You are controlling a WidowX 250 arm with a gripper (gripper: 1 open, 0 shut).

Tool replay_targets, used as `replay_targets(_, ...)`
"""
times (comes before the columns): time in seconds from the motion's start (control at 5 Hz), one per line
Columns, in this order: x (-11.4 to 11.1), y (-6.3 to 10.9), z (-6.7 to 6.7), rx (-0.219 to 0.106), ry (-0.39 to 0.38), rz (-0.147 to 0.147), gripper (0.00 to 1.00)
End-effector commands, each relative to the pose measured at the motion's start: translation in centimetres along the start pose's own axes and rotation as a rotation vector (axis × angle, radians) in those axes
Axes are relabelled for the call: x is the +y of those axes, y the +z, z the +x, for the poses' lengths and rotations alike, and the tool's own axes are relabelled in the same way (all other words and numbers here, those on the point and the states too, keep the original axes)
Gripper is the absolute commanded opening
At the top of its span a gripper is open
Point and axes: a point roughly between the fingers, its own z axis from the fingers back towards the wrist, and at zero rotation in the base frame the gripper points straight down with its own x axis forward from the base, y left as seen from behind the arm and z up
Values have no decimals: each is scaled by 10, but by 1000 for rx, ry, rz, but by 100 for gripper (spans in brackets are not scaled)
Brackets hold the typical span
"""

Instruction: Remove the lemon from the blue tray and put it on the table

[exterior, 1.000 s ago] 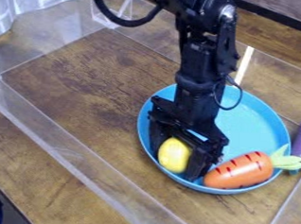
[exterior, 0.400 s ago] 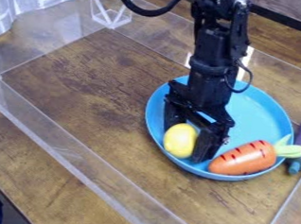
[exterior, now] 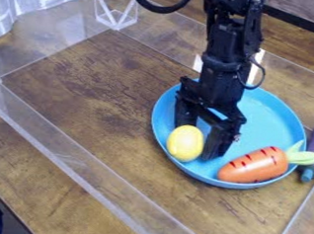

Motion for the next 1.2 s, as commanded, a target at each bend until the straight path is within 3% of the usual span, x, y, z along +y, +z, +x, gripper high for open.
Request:
replay_targets(0.0,6,-5,4,10,15,0,100)
replay_targets(0.4,10,-8,-5,34,-75,8,100)
replay_targets(0.8,15,-11,-17,49,26,-1,100)
replay_targets(1.0,12,-12,-16,61,-7,4,100)
